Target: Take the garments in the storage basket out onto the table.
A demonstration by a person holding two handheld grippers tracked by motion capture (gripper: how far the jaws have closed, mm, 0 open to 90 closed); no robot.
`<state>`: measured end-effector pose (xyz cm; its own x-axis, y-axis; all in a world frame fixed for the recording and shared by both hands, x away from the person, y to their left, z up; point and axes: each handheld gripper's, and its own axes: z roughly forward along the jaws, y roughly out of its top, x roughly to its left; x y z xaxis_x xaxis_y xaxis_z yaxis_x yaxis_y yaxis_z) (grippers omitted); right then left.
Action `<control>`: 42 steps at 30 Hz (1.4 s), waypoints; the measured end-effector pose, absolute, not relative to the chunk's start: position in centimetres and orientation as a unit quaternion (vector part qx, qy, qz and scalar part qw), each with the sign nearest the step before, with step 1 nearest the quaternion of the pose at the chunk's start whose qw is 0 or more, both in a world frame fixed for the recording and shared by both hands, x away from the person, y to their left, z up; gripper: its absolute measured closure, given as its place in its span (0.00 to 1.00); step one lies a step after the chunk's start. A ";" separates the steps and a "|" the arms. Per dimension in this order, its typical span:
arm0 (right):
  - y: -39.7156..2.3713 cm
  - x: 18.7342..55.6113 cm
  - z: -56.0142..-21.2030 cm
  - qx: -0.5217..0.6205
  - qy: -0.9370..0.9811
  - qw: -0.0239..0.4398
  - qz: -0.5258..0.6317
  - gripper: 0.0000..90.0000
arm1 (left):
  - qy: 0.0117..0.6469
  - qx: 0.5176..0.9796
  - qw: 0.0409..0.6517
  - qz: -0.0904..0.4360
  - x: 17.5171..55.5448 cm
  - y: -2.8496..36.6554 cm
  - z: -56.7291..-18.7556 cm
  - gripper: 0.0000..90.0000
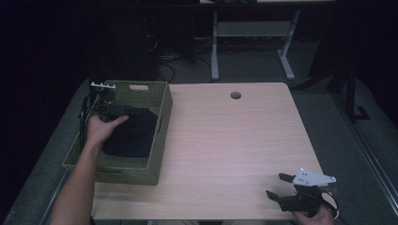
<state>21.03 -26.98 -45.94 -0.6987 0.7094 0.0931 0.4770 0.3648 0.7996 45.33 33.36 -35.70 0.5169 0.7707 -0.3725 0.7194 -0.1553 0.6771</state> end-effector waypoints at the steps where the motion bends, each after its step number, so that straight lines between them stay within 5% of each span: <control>1: -27.0 21.0 -45.9 0.364 0.815 0.135 0.430 0.21 | 0.490 0.763 0.421 0.033 45.3 33.3 -35.7 0.43; 3: -27.0 21.0 -45.9 0.363 0.815 0.135 0.431 0.21 | 0.486 0.773 0.407 0.035 45.2 33.1 -35.8 0.53; 4: -26.9 21.1 -45.9 0.363 0.815 0.135 0.431 0.21 | 0.482 0.781 0.395 0.042 45.1 32.9 -35.9 0.68; 10: -27.0 21.0 -45.9 0.364 0.813 0.134 0.435 0.21 | 0.470 0.792 0.388 0.037 45.1 32.6 -36.0 0.93; 42: -27.4 20.9 -45.5 0.366 0.805 0.137 0.446 0.21 | 0.452 0.772 0.445 0.039 42.7 33.8 -32.9 0.96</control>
<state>20.89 -27.36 -45.51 -0.6943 0.7119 0.1055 0.4672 0.3344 0.8185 42.73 33.79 -32.86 0.5892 0.7321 -0.3419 0.6626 -0.1957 0.7229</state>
